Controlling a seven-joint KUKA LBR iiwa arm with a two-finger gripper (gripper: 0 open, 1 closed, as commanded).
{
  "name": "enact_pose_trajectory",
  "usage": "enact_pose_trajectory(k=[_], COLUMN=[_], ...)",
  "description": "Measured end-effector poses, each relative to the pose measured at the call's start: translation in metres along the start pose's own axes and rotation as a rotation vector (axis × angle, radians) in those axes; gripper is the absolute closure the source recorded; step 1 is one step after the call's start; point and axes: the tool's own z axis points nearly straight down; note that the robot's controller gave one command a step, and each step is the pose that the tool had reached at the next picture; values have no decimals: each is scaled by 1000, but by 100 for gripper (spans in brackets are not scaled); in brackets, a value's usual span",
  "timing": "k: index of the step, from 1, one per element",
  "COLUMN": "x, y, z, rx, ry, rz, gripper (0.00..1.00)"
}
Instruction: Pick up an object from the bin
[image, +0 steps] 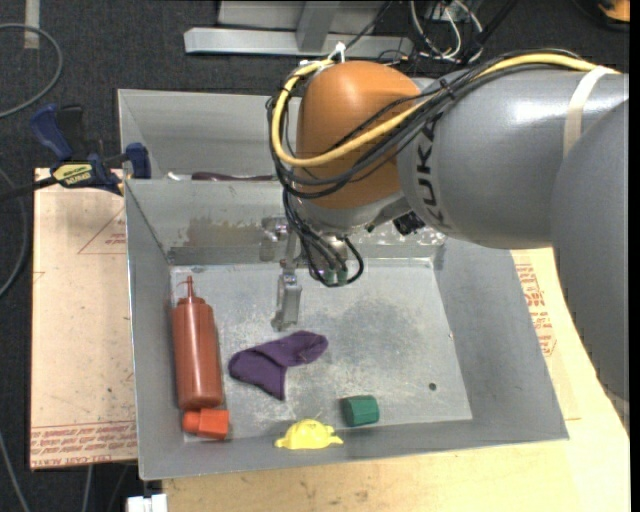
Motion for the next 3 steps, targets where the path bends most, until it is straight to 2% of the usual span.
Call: enact_pose_trajectory(k=[1,2,3], x=[-23,-1,54], y=[-23,-40,-38], z=[41,88,146], rx=[-1,0,-2], ry=[2,-3,2], rz=[-10,-127,10], gripper=[0,0,100])
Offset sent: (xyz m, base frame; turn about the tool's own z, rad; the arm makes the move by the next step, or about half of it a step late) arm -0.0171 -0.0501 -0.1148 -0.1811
